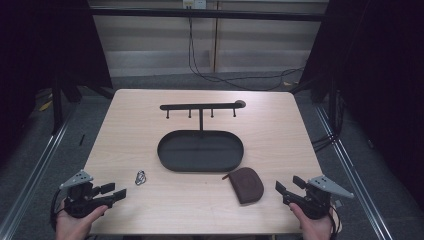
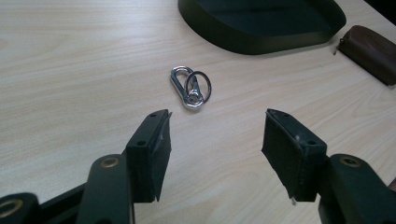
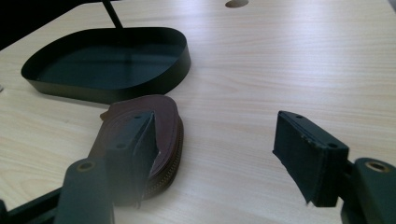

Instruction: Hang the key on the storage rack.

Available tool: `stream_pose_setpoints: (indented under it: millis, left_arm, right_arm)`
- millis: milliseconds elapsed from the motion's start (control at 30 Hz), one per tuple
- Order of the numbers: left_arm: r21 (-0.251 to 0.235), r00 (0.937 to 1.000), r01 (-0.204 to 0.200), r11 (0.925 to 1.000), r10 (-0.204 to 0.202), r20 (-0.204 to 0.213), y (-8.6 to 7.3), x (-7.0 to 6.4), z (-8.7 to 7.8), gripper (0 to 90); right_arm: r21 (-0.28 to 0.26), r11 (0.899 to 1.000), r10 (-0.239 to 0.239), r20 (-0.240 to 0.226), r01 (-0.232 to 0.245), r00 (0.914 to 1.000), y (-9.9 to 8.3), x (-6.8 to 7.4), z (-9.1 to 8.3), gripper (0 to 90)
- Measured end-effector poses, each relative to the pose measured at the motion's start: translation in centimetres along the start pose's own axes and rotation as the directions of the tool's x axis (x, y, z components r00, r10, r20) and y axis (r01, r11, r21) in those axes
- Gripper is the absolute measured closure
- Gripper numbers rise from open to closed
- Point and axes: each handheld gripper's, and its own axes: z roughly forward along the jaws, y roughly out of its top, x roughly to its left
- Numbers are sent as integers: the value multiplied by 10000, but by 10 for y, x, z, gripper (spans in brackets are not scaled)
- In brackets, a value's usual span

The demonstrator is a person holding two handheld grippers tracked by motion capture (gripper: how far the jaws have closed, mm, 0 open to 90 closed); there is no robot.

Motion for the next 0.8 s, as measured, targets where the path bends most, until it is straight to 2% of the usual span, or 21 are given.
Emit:
stream_pose_setpoints:
  millis: [133,167,333,367,500,600,667,767,800]
  left_arm:
    - [70,9999,74,9999,-74,78,0,2,-1,450]
    - [9,9992,260,9997,-260,318,1,3,-2,456]
    - [175,9981,141,9997,-152,599,2,1,0,422]
    - [370,9977,35,9993,-60,673,4,-2,2,425]
    - [661,9986,-72,9978,37,536,9,-8,4,433]
    - [688,9993,-17,9976,-8,364,14,-9,3,452]
    - [835,9996,8,9965,-30,267,18,-8,4,458]
    - [1320,9999,56,9912,-67,76,25,-6,10,463]
    - [1320,9999,56,9912,-67,76,25,-6,10,465]
  right_arm:
    - [125,9999,10,-52,-9,10000,0,0,1,298]
    - [213,9998,33,-105,-31,9999,0,0,3,297]
    - [310,9995,54,-154,-49,9999,0,0,4,291]
    - [342,9994,68,-132,-63,9999,0,0,4,285]
    - [332,9994,143,-106,-139,9998,0,0,4,275]
    - [445,9990,36,-53,-34,10000,0,0,5,274]
    - [455,9990,-20,-68,23,10000,0,1,5,274]
    - [521,9986,30,-116,-24,9999,0,1,6,271]
    - [521,9986,30,-116,-24,9999,0,1,6,271]
